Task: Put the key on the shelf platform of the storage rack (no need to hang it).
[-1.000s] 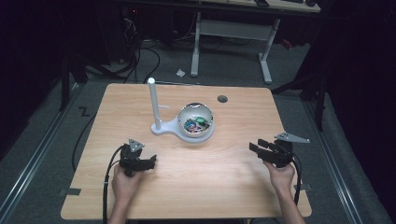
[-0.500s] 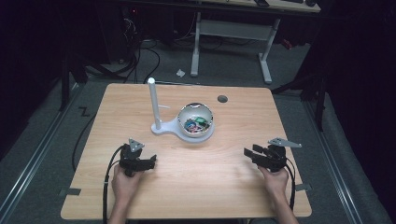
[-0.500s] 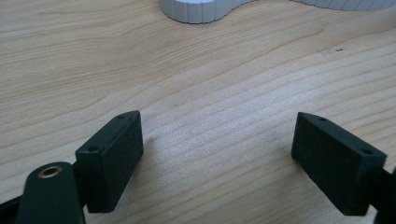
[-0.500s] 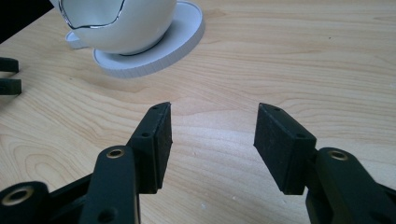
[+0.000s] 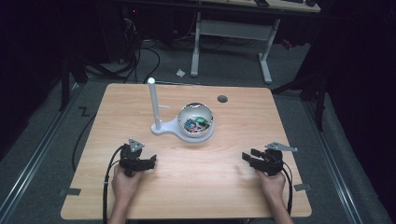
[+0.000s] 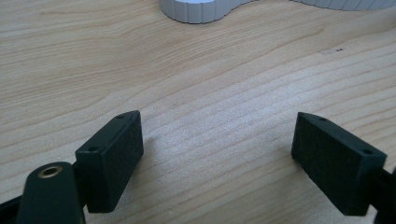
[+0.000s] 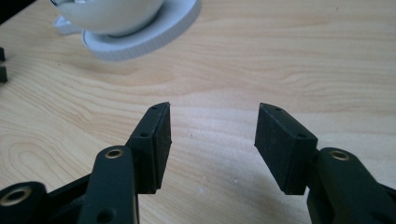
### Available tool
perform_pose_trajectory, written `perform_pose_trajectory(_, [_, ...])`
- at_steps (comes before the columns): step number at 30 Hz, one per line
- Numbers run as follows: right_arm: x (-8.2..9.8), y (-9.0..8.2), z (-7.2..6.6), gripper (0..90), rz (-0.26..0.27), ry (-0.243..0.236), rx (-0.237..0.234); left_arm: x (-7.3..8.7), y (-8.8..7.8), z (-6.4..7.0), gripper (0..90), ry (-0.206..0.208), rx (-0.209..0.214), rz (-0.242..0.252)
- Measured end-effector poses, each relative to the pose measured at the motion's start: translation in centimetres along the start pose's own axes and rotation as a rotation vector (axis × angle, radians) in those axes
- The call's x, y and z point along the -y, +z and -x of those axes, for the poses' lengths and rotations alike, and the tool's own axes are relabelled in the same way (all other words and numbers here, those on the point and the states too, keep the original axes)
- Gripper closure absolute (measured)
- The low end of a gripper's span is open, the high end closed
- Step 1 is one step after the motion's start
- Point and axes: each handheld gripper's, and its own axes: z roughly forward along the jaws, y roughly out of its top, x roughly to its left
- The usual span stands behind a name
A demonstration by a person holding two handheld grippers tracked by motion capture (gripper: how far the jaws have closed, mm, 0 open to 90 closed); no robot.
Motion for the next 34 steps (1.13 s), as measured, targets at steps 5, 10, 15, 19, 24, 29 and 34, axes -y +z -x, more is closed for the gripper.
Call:
perform_pose_trajectory(5, [0.7,0.5,-0.2,46.1,-0.022,-0.008,0.007,0.0,0.0,0.0,17.1,0.002,0.002,0.001])
perform_pose_trajectory(10, [1.4,0.8,-0.5,44.8,-0.056,-0.027,0.023,0.0,0.0,0.0,17.1,0.004,0.002,0.001])
perform_pose_trajectory(15, [1.6,1.0,-1.0,42.3,-0.077,-0.089,0.053,0.0,0.0,0.0,17.1,0.002,0.002,0.0])
perform_pose_trajectory(19, [1.7,1.1,-1.6,40.3,-0.092,-0.146,0.087,0.0,0.0,0.0,17.1,0.004,0.002,0.001])
perform_pose_trajectory(24, [1.9,1.4,-2.7,38.2,-0.111,-0.233,0.148,0.0,0.0,0.0,17.1,0.002,0.002,0.0])
perform_pose_trajectory(29, [1.9,1.4,-2.7,37.8,-0.111,-0.23,0.148,0.0,0.0,0.0,17.1,0.002,0.002,0.0])
perform_pose_trajectory(34, [1.9,1.4,-2.7,37.7,-0.111,-0.23,0.147,0.0,0.0,0.0,17.1,0.002,0.001,0.001])
